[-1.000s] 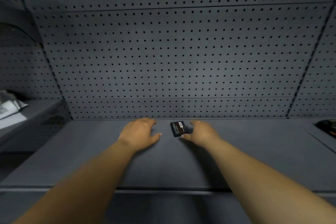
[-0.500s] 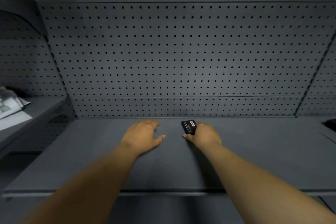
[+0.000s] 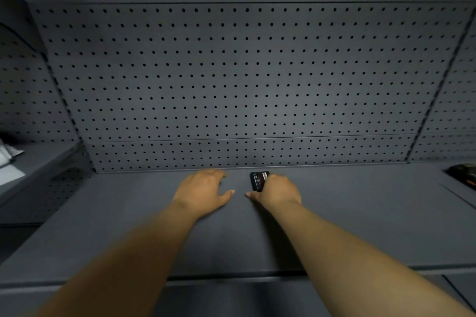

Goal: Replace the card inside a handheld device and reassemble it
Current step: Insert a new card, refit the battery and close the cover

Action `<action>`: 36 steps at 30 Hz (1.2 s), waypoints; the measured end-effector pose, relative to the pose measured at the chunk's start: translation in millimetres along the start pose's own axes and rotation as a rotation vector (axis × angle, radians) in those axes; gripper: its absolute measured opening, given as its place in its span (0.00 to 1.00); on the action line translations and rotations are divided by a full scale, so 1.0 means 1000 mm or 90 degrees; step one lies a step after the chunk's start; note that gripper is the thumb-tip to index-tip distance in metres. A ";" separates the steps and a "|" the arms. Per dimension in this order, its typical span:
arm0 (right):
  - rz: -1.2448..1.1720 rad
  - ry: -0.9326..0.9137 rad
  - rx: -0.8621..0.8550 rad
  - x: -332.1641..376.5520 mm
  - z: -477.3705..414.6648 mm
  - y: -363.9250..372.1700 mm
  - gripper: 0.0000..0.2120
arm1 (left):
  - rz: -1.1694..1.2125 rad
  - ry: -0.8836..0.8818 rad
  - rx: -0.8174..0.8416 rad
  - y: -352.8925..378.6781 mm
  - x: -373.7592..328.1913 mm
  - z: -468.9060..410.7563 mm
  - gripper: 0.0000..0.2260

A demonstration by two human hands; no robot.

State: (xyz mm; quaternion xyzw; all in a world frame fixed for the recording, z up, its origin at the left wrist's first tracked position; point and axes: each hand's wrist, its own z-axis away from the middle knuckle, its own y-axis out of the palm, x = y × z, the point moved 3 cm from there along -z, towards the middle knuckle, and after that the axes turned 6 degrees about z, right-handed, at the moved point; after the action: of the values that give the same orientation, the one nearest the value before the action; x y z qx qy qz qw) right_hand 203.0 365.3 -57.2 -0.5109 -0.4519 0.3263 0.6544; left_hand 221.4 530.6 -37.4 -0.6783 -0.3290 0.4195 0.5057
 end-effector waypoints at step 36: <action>0.125 -0.203 0.098 0.008 -0.015 0.014 0.21 | 0.017 -0.019 0.009 0.005 0.007 0.000 0.23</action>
State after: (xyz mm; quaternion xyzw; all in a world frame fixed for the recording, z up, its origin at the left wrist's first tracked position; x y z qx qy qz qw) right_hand 220.7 370.8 -69.4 -0.4427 -0.4712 0.4991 0.5770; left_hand 224.6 535.4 -44.2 -0.6727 -0.3239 0.4388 0.5000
